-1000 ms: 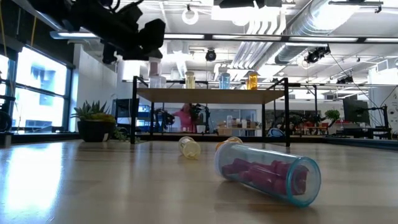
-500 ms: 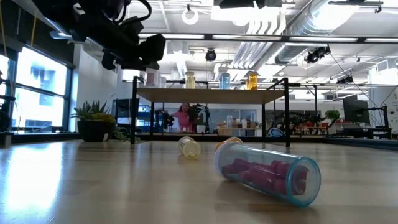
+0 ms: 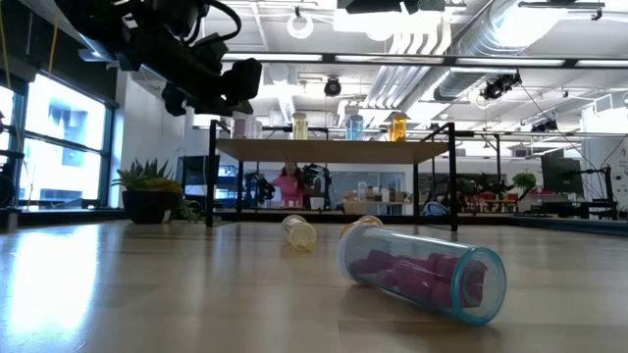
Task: Pick and place medicine bottles onto shelf by color
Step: Put the transparent pill bottle aligned with the other transparent pill bottles on the shelf
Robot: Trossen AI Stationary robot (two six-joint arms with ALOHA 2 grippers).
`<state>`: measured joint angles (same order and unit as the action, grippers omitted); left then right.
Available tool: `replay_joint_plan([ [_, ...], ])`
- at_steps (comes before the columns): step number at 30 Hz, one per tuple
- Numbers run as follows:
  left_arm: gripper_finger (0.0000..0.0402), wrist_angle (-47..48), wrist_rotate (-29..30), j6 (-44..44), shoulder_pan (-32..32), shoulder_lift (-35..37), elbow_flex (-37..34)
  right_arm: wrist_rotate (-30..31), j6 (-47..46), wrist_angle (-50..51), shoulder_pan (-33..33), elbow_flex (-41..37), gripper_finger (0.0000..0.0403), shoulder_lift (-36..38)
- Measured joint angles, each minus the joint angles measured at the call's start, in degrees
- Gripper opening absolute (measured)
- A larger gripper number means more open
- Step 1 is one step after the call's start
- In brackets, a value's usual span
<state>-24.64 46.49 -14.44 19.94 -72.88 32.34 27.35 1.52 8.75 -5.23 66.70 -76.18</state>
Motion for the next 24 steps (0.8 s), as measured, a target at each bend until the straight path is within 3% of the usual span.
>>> replay_joint_plan([
  [6, 0.0139, 0.02, -2.89, 0.0, -0.02, 0.0, 0.0, 0.0, 0.0, 0.0, 0.0, 0.0, 0.0227, 0.0],
  [24, 0.0145, 1.14, -2.69, -0.42, -0.02, 0.0, 0.0, 0.0, 0.01, 0.0, 0.0, 0.0, 0.0227, -0.04],
])
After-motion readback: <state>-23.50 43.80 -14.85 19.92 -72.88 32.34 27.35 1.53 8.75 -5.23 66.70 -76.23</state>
